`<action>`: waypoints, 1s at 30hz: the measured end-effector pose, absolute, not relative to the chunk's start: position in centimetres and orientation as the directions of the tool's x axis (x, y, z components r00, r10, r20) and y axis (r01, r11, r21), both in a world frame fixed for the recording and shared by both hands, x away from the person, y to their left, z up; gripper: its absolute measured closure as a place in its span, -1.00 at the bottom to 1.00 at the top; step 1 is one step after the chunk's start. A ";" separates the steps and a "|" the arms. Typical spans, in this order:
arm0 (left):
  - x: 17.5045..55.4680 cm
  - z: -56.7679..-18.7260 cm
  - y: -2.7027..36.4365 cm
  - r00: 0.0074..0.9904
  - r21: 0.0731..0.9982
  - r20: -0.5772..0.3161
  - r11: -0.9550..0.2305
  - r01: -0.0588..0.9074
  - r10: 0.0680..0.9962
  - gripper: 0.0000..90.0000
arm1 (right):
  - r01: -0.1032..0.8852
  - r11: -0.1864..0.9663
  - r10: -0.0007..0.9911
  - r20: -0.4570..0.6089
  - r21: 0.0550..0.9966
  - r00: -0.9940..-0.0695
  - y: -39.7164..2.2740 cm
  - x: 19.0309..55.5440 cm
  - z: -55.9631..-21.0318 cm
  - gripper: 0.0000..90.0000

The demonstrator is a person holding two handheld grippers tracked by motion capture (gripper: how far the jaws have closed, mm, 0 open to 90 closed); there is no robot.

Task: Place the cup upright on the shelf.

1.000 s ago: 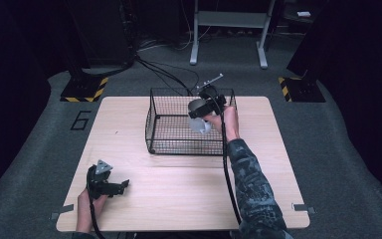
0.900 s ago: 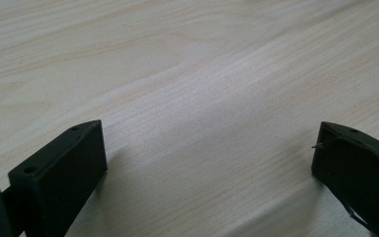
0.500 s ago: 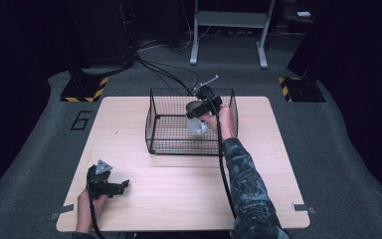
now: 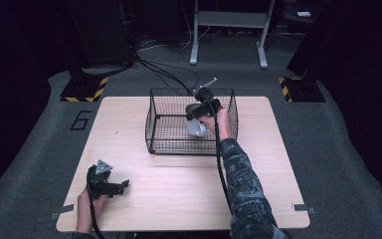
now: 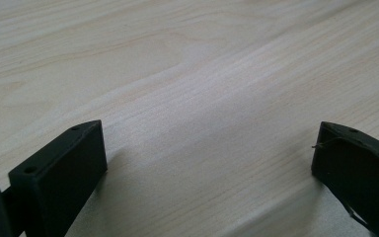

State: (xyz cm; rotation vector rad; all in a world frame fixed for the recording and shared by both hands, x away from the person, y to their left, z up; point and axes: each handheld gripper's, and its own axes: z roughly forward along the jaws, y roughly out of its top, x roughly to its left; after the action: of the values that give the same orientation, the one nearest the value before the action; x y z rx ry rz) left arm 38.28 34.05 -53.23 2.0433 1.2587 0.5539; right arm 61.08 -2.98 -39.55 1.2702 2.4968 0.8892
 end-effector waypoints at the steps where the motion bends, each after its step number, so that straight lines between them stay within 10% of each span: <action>1: 38.3 -53.2 34.0 0.445 0.726 0.011 -0.313 0.613 0.895 -0.99 | 0.662 0.458 0.783 0.084 0.593 -0.617 -3.0 61.2 -39.6 -0.88; 30: 38.2 -53.2 34.1 0.451 0.716 0.010 -0.321 0.620 0.893 -0.99 | 0.670 0.486 0.793 0.038 0.562 -0.608 -2.0 61.9 -41.8 -0.88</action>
State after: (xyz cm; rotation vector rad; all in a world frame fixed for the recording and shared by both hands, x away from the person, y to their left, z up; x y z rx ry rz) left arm 38.22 34.09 -53.17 2.0570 1.2597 0.5432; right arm 61.87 -2.00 -41.82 1.2551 2.5058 0.7967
